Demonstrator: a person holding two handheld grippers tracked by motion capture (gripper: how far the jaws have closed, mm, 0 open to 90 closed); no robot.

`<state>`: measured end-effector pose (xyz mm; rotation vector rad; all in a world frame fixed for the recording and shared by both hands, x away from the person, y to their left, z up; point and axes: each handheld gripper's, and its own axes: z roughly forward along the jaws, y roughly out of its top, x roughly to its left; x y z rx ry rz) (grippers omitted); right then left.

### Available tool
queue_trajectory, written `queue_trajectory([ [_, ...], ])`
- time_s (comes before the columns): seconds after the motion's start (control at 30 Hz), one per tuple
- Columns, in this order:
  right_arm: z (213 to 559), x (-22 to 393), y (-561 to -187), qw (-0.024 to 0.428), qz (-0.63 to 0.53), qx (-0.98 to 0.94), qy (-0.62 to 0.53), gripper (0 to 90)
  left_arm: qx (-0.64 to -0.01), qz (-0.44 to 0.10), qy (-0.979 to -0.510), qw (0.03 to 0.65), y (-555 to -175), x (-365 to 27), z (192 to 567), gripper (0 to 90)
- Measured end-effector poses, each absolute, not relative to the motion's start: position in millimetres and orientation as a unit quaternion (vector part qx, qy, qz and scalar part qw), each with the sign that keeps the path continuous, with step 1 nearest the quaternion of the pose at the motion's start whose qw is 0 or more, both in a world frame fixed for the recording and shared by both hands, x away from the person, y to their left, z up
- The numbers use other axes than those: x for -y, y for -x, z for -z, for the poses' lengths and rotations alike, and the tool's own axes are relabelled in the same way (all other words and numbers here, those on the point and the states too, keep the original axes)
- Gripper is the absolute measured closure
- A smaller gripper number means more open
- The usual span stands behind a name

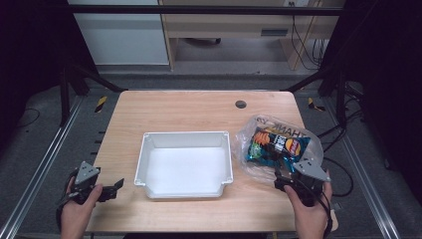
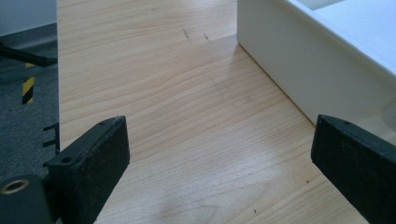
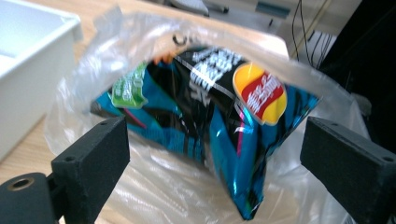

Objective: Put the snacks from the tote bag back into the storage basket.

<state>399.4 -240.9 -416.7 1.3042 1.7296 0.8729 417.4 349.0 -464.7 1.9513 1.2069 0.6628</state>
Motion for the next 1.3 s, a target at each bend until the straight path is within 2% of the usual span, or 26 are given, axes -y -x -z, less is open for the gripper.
queue_trajectory([
  [0.37, 376.0, 248.7, -412.9, 0.408, -0.342, -0.692, -0.487, 9.4, -0.455, -0.263, -0.771, 0.360, -416.7, -339.5, 468.4, 4.0],
  [0.73, 355.2, 259.5, -450.3, 0.352, -0.323, -0.756, -0.448, 10.2, -0.446, -0.274, -0.775, 0.354, -416.3, -334.4, 465.3, 4.0],
  [0.93, 346.1, 261.5, -463.2, 0.346, -0.316, -0.775, -0.424, 9.7, -0.446, -0.273, -0.774, 0.357, -416.9, -334.9, 465.6, 3.9],
  [1.3, 327.2, 268.0, -488.1, 0.307, -0.284, -0.829, -0.372, 6.6, -0.451, -0.275, -0.770, 0.358, -414.2, -339.1, 465.3, 3.8],
])
